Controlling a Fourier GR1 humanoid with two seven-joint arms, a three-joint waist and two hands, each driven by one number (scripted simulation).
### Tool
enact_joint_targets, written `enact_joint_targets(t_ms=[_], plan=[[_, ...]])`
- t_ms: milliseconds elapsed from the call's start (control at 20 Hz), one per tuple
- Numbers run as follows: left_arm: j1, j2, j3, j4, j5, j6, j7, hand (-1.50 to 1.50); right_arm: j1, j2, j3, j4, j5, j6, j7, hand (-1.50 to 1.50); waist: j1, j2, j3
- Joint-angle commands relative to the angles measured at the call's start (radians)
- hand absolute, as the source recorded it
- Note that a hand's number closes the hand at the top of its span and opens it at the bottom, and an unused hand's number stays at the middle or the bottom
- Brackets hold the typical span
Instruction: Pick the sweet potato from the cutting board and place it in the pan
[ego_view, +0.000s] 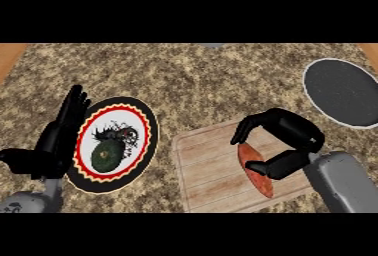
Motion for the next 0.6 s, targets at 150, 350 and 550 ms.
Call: enact_joint_targets(t_ms=[150,350,550], plan=[[-0.052,0.023,0.040,0.055,-0.004,0.008,0.050,0.00,-0.022,-0.225,-0.205,0.137,0.179,0.127,-0.452,-1.50,-0.018,-0.005,-0.003],[-0.067,-0.006,0.031,0.107,-0.005,-0.019,0.011,0.00,-0.119,-0.338,-0.198,0.246,0.278,0.190,-0.570,-1.50,-0.001,-0.003,-0.005],[-0.123,-0.011,0.026,0.123,-0.025,0.007,0.059,0.00,-0.231,-0.467,-0.137,0.162,0.328,0.222,-0.529,-1.50,-0.004,-0.008,-0.007]])
